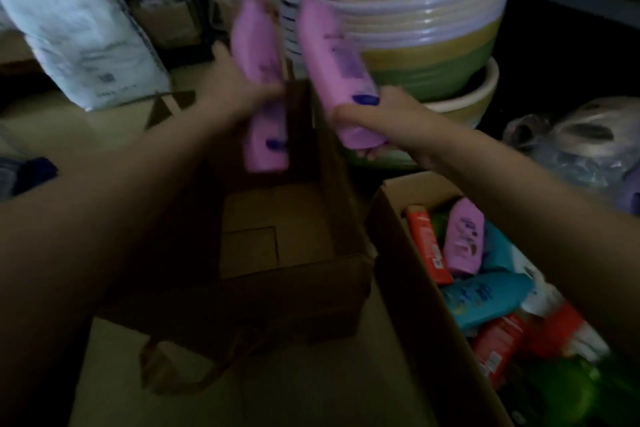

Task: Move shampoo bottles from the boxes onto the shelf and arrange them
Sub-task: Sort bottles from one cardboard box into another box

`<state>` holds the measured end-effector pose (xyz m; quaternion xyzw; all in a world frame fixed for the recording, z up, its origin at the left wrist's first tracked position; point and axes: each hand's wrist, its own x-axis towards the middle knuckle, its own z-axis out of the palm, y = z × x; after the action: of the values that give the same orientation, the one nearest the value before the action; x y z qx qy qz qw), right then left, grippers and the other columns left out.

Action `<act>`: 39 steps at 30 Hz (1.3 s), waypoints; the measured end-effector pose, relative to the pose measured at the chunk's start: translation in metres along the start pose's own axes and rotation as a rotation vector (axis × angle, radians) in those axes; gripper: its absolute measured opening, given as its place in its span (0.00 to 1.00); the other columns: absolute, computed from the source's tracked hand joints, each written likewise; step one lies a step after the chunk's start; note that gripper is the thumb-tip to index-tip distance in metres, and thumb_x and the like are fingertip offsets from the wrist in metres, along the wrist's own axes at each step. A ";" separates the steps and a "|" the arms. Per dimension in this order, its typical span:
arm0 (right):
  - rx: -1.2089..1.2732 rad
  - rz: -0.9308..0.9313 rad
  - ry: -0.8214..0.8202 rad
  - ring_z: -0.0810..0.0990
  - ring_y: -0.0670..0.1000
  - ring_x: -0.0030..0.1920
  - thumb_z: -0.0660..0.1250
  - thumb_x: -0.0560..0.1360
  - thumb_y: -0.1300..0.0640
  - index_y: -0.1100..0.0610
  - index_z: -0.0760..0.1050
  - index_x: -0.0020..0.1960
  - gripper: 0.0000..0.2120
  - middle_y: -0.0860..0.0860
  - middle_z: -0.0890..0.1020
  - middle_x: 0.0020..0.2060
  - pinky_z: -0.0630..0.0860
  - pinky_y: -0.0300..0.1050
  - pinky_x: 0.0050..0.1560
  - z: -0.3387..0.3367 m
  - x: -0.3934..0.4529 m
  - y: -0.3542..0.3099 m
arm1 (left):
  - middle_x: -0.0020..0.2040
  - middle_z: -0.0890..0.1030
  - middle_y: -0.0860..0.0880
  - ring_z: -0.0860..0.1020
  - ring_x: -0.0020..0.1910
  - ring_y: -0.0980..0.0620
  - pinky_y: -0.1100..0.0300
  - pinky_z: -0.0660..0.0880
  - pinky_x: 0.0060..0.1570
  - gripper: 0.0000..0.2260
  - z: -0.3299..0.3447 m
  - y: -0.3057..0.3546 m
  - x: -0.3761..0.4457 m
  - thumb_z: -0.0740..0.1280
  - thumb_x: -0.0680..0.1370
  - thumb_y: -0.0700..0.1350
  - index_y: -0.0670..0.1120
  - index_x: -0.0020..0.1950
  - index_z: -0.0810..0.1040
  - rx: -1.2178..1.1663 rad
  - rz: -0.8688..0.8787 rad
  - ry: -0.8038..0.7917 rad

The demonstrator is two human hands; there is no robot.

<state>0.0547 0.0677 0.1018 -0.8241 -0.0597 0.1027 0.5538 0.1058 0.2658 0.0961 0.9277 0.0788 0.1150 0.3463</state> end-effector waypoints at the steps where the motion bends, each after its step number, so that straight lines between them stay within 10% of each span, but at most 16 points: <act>1: -0.097 0.008 -0.043 0.75 0.50 0.28 0.72 0.70 0.53 0.55 0.71 0.39 0.10 0.53 0.77 0.32 0.73 0.41 0.28 0.018 0.012 -0.015 | 0.70 0.66 0.39 0.69 0.67 0.42 0.54 0.67 0.62 0.40 0.000 -0.025 -0.001 0.73 0.70 0.50 0.39 0.74 0.56 0.157 -0.011 -0.076; 6: -0.337 0.286 -0.251 0.75 0.58 0.56 0.71 0.71 0.53 0.60 0.65 0.67 0.29 0.58 0.71 0.61 0.79 0.48 0.43 0.117 0.071 -0.023 | 0.68 0.68 0.36 0.70 0.65 0.37 0.50 0.69 0.57 0.41 0.024 -0.121 -0.024 0.70 0.73 0.53 0.35 0.73 0.51 0.401 -0.322 -0.281; 12: -0.582 0.433 -0.145 0.75 0.55 0.59 0.74 0.66 0.45 0.57 0.61 0.70 0.39 0.56 0.71 0.64 0.77 0.50 0.56 0.185 0.092 0.064 | 0.66 0.71 0.40 0.73 0.62 0.41 0.51 0.71 0.54 0.39 0.063 -0.156 -0.028 0.69 0.74 0.53 0.39 0.74 0.49 0.479 -0.273 -0.379; 20: -0.893 0.414 -0.419 0.62 0.61 0.71 0.67 0.74 0.50 0.56 0.54 0.75 0.35 0.59 0.58 0.73 0.67 0.51 0.67 0.195 0.073 0.102 | 0.69 0.68 0.37 0.70 0.66 0.40 0.51 0.69 0.62 0.43 0.095 -0.170 -0.048 0.70 0.74 0.49 0.39 0.76 0.44 0.385 -0.401 -0.702; 25: -0.972 0.446 -0.472 0.56 0.64 0.73 0.58 0.80 0.58 0.62 0.49 0.75 0.28 0.63 0.51 0.74 0.63 0.54 0.70 0.197 0.078 0.100 | 0.68 0.69 0.36 0.69 0.67 0.39 0.52 0.68 0.62 0.31 0.094 -0.157 -0.034 0.61 0.79 0.42 0.36 0.75 0.46 0.441 -0.321 -0.636; 31: -0.992 0.274 -0.622 0.66 0.59 0.70 0.54 0.81 0.59 0.61 0.61 0.72 0.20 0.61 0.66 0.70 0.65 0.50 0.66 0.181 0.059 0.083 | 0.66 0.71 0.40 0.72 0.64 0.41 0.52 0.70 0.57 0.27 0.087 -0.127 -0.051 0.58 0.79 0.42 0.41 0.75 0.50 0.735 -0.037 -0.625; 39: -0.950 -0.358 -0.041 0.76 0.60 0.58 0.60 0.75 0.62 0.64 0.75 0.58 0.13 0.62 0.78 0.57 0.69 0.47 0.56 0.049 0.067 0.013 | 0.64 0.72 0.40 0.72 0.63 0.40 0.46 0.69 0.62 0.19 0.069 0.001 -0.030 0.62 0.77 0.42 0.40 0.67 0.64 0.068 0.015 -0.006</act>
<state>0.1086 0.1214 0.0653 -0.9597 -0.2510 -0.0164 0.1254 0.0955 0.2150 0.0416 0.9399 0.0744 0.1119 0.3138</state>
